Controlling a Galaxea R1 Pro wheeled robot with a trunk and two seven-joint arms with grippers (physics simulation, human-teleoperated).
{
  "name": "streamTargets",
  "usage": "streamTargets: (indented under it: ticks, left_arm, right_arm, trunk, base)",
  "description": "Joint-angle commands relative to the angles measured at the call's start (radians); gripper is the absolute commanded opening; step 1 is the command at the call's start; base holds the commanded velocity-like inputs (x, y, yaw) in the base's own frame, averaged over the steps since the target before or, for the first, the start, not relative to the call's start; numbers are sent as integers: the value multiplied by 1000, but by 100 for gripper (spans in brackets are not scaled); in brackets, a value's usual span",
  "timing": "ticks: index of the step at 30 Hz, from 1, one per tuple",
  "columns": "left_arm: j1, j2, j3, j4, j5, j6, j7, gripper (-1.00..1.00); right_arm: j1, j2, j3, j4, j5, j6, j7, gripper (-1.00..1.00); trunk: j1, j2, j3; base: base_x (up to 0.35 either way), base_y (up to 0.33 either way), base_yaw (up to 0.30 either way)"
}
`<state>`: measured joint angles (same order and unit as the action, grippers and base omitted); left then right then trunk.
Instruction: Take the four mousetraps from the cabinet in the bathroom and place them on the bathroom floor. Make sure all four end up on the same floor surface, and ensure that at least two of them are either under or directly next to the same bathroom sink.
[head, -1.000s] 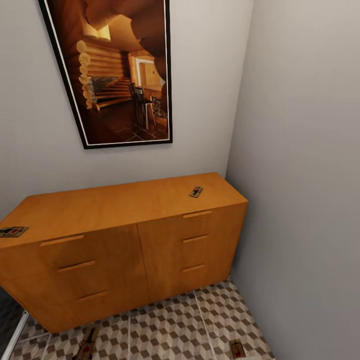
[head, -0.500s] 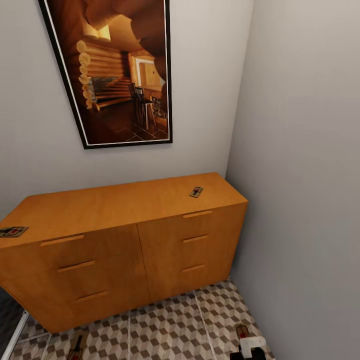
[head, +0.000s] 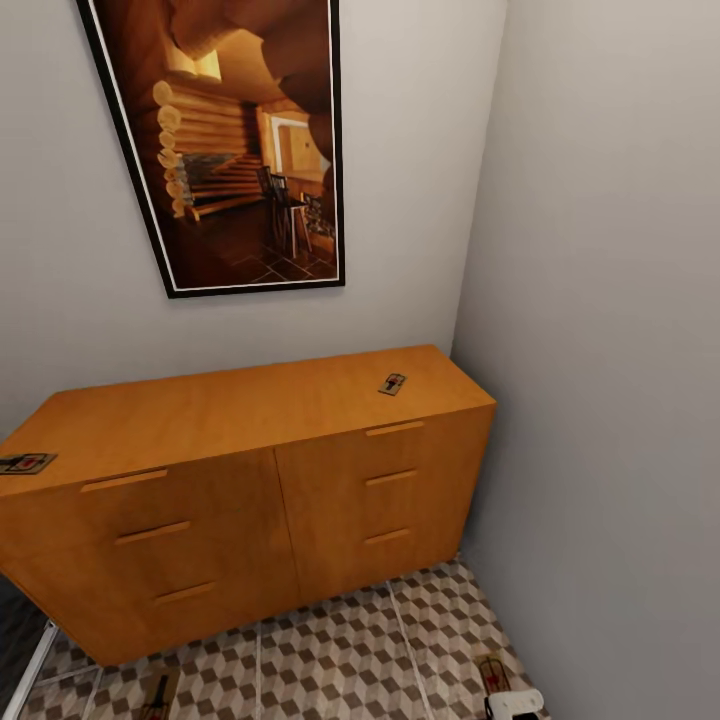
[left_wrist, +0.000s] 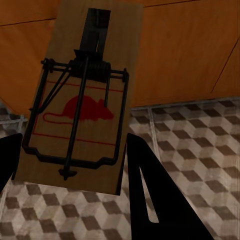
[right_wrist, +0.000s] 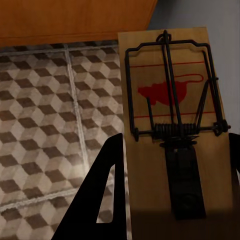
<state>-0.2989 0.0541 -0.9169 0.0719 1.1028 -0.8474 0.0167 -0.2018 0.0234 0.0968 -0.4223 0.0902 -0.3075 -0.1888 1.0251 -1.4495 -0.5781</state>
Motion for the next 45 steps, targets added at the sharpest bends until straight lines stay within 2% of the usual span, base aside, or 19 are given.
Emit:
streamTargets:
  ticks: [1,33,45]
  left_arm:
    - [0,-1,-8,2,0,-2,6,-100]
    - [0,-2,-8,2,-1,7,1,-100]
    - [0,-3,-8,2,-1,11,3,-100]
  right_arm:
    - [-1,-1,3,2,8,-1,-8,-100]
    - [-1,-1,0,-1,8,-15,-11,-100]
    - [-1,0,0,0,8,-16,-12,-100]
  trunk:
    - [0,0,-1]
    - [0,0,-1]
    - [0,0,-9]
  base:
    - [0,0,0]
    - [0,0,0]
    - [0,0,205]
